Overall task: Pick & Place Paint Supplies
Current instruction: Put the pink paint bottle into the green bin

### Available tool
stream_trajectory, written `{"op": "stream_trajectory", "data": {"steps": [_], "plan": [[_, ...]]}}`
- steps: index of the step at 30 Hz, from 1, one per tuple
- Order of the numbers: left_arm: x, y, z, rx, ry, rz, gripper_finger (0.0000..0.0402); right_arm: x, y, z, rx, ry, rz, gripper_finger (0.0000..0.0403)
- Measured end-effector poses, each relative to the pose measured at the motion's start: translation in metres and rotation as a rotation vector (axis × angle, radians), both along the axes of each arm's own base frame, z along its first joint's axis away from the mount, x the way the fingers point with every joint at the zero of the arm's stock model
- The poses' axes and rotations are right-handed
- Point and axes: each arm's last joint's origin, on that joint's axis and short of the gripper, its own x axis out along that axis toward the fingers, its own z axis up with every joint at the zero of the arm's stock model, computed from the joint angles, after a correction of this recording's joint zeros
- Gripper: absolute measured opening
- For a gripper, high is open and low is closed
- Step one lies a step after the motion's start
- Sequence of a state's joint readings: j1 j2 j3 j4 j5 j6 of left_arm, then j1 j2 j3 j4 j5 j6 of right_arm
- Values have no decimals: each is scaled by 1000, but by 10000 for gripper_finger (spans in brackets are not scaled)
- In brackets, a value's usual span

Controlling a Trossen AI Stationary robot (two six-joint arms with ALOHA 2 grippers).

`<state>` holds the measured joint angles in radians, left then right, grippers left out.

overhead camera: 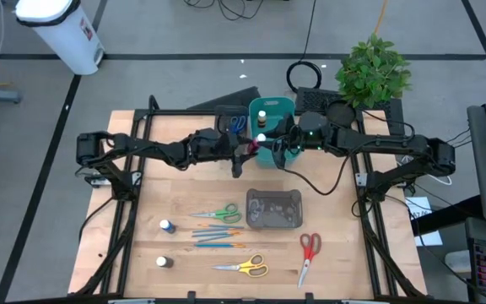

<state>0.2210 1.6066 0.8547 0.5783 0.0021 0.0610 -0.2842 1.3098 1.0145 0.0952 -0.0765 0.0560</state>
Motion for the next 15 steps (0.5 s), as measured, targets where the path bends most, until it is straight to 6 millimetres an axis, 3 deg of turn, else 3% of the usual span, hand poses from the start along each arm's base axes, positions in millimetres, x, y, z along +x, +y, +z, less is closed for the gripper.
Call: {"op": "stream_trajectory", "data": {"steps": [9, 15], "plan": [[-36, 1, 38, -10, 67, 30, 296, -5, -12, 2, 2, -1, -44, 105], [-55, 10, 48, 30, 129, 62, 307, -17, -43, 4, 5, 16, -152, 105]]}}
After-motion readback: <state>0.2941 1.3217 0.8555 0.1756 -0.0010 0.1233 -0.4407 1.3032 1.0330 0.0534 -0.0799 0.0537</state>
